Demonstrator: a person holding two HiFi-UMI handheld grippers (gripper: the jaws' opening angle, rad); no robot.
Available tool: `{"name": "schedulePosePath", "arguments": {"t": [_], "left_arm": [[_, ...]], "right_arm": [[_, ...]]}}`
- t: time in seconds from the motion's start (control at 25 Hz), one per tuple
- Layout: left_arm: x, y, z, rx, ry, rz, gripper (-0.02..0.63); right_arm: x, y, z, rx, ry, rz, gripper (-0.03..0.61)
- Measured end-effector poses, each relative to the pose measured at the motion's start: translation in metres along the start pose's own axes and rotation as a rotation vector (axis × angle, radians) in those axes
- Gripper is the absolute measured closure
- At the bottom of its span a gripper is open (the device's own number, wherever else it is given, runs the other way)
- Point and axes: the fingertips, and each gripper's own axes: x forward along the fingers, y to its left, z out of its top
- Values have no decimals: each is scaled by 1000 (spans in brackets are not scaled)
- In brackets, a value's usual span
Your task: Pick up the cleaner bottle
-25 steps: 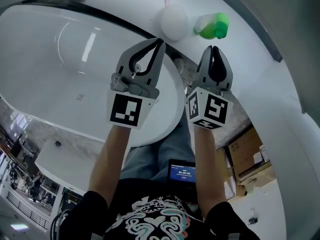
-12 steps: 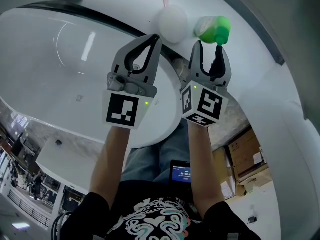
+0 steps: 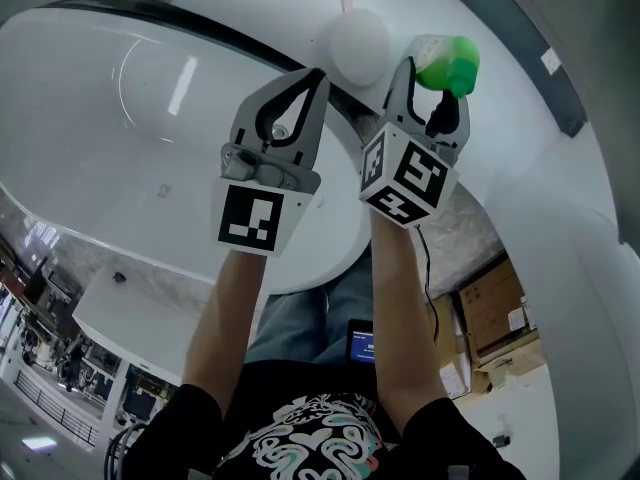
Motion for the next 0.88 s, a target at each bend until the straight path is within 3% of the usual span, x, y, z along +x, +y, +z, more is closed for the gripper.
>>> {"name": "schedulePosePath", "arguments": {"t": [0.44,0.88], "left_arm": [[4,6,-4,0,11,6,595],[6,6,-9,-7,21,10,595]], "right_arm": [[30,-10,-1,10,1,-67,336],[33,-11,0,-18,0,-39,336]]}}
